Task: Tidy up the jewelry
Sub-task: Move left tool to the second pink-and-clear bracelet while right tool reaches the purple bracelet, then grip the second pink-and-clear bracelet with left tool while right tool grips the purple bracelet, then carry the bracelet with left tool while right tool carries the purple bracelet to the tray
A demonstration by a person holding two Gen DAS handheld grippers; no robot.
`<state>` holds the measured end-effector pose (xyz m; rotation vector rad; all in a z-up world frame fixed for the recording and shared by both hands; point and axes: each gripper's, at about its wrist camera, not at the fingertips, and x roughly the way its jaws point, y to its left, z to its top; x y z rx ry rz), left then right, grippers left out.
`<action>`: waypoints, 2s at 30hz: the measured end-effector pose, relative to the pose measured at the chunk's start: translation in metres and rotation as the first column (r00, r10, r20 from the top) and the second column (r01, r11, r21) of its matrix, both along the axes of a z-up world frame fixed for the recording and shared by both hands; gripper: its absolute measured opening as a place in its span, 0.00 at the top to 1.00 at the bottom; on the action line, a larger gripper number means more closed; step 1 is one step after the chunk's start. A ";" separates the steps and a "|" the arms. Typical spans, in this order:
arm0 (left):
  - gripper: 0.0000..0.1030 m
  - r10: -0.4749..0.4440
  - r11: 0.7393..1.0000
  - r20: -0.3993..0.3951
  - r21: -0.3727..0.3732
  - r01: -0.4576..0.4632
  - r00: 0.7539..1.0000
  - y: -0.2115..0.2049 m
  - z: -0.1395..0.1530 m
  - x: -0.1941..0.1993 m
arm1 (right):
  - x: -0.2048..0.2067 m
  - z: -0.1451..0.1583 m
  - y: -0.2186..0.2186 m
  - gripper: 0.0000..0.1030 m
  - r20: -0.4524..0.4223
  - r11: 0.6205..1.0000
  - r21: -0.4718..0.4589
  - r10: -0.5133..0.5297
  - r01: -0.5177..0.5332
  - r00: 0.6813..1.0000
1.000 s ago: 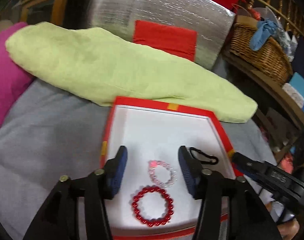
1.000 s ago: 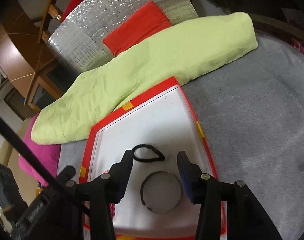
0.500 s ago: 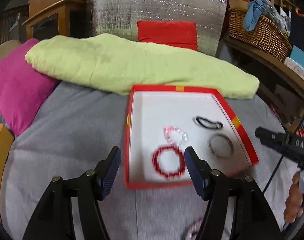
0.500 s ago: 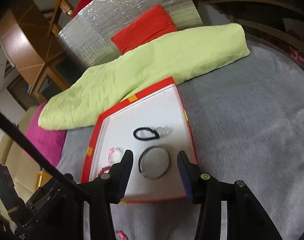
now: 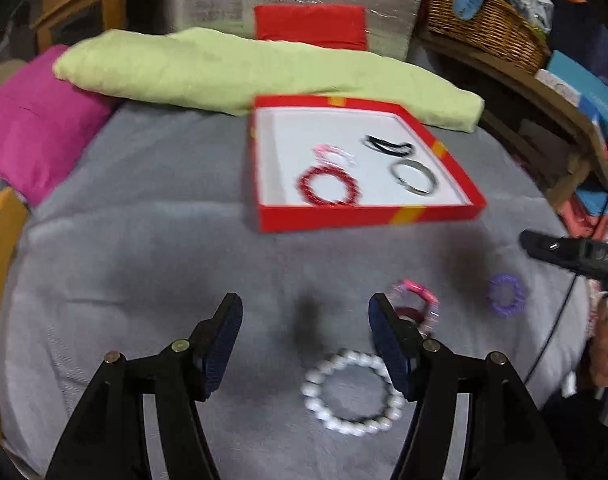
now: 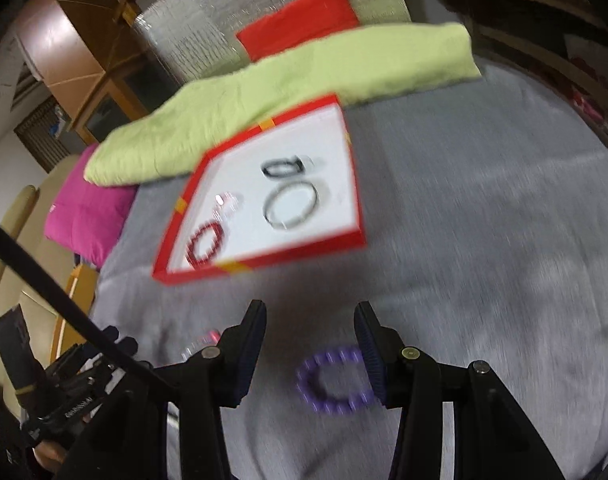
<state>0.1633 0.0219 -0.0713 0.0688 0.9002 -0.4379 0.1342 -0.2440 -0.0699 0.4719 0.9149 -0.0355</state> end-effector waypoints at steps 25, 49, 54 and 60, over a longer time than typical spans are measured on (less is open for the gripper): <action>0.92 -0.199 0.980 -0.094 -0.028 0.197 0.976 -0.062 -0.023 0.012 | 0.004 -0.005 0.018 0.90 -0.047 0.983 -0.177 0.034 -0.042 0.998; 0.93 -0.038 0.971 0.139 -0.230 0.070 0.990 -0.019 0.036 0.029 | 0.003 0.038 0.041 0.90 0.243 0.998 -0.001 0.057 -0.058 0.968; 0.93 -0.013 0.970 0.153 -0.240 0.050 0.988 -0.016 0.039 0.034 | 0.006 0.040 0.046 0.90 0.261 0.998 0.007 0.059 -0.063 0.964; 0.93 -0.001 0.967 0.149 -0.251 0.039 0.989 -0.016 0.037 0.045 | 0.016 0.040 0.039 0.90 0.278 0.998 0.049 0.034 -0.049 0.960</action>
